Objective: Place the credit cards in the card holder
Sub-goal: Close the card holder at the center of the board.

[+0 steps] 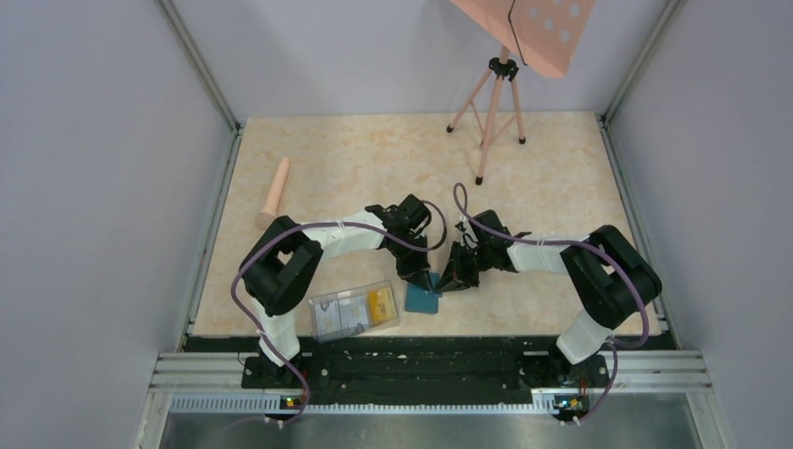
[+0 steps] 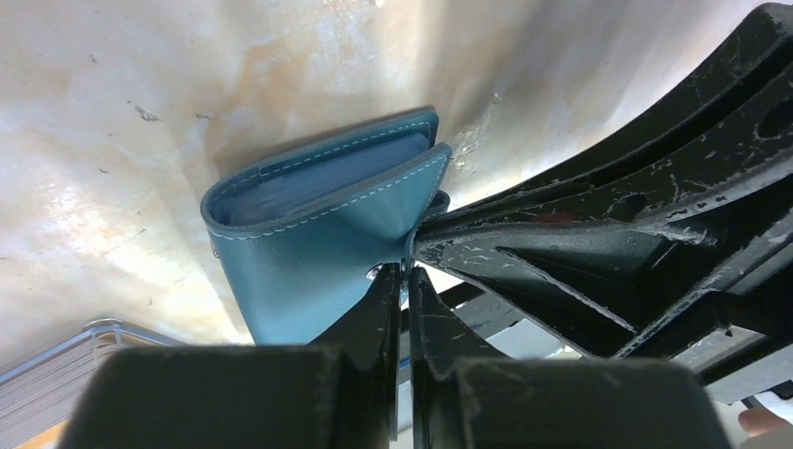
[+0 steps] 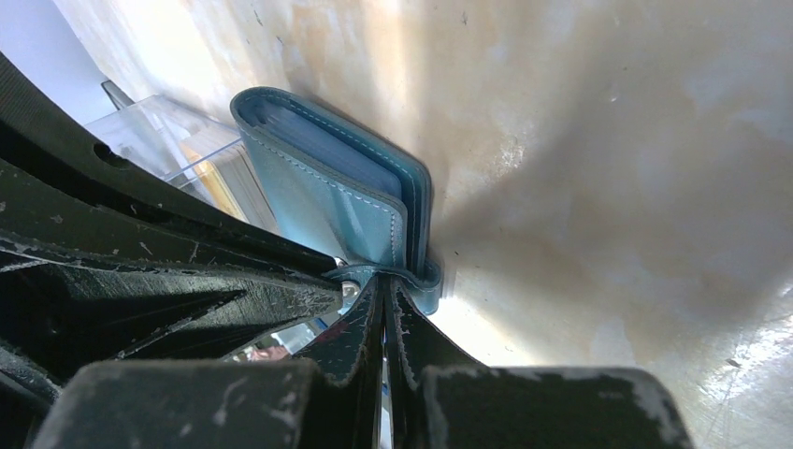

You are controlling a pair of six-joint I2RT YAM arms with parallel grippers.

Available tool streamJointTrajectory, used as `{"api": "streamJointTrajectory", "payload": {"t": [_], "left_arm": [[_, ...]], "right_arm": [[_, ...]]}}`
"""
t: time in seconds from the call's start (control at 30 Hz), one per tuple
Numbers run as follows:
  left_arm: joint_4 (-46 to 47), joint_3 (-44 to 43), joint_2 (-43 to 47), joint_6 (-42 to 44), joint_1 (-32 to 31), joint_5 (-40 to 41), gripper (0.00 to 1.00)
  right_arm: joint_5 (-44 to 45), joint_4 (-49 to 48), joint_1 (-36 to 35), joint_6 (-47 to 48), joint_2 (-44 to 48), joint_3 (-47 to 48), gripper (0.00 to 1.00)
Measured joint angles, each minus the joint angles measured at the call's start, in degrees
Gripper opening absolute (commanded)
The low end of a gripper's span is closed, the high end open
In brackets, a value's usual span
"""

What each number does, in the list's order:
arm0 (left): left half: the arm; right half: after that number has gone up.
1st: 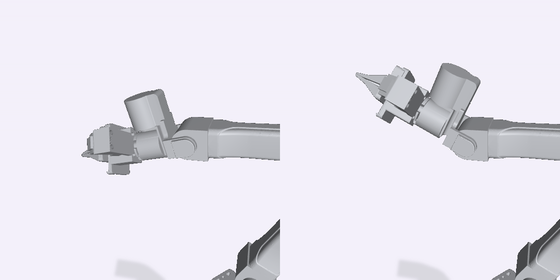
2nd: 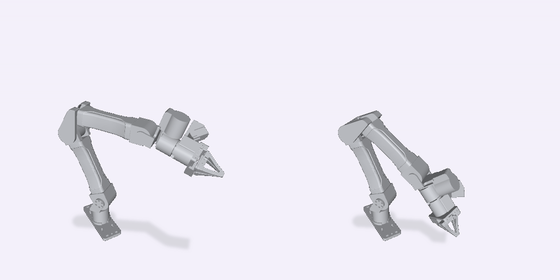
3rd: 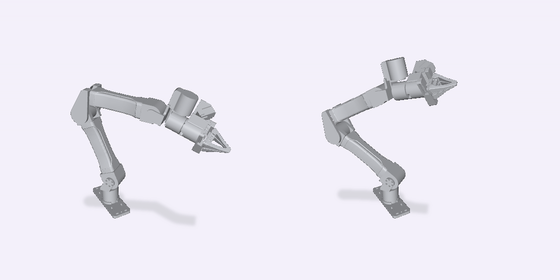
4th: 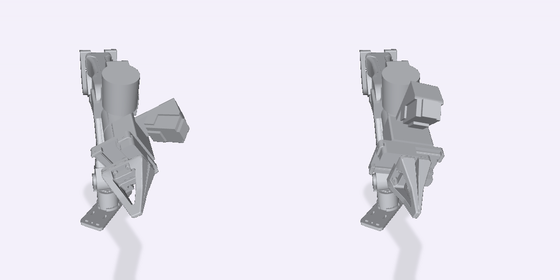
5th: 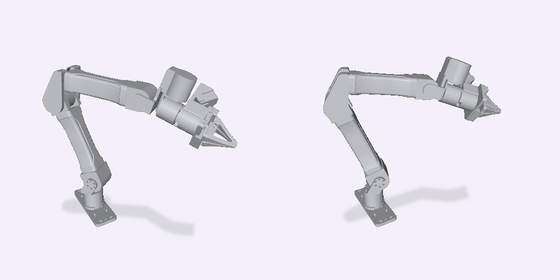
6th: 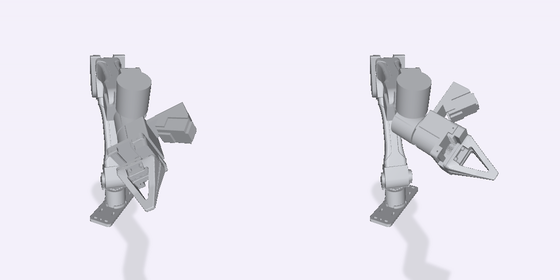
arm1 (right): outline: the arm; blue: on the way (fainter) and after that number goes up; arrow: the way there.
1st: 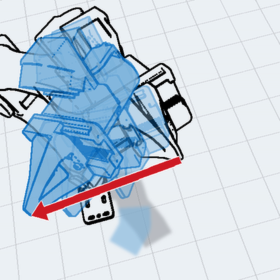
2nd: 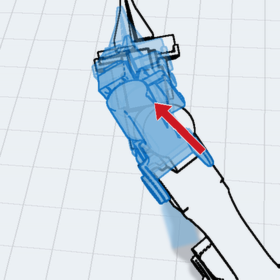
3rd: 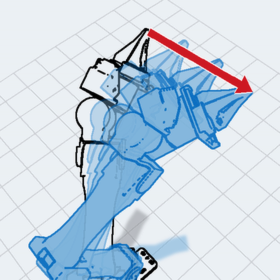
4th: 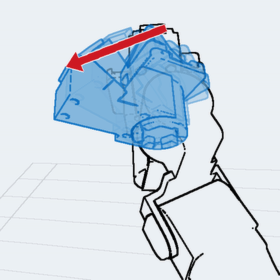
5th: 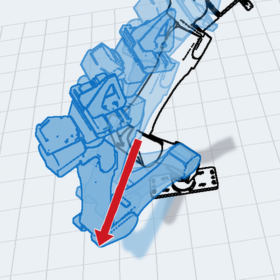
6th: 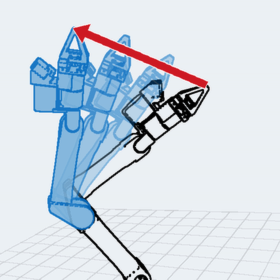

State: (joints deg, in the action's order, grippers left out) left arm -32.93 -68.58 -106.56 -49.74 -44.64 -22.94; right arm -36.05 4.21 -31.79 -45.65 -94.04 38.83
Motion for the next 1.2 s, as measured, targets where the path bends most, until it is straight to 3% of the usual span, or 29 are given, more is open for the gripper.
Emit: {"api": "streamJointTrajectory", "payload": {"t": [1.2], "left_arm": [[-12.2,-6.8,0.0,5.6,-2.6,11.1,0.00]], "right_arm": [[0.2,-0.8,-0.7,-0.6,0.9,4.1,0.00]]}}
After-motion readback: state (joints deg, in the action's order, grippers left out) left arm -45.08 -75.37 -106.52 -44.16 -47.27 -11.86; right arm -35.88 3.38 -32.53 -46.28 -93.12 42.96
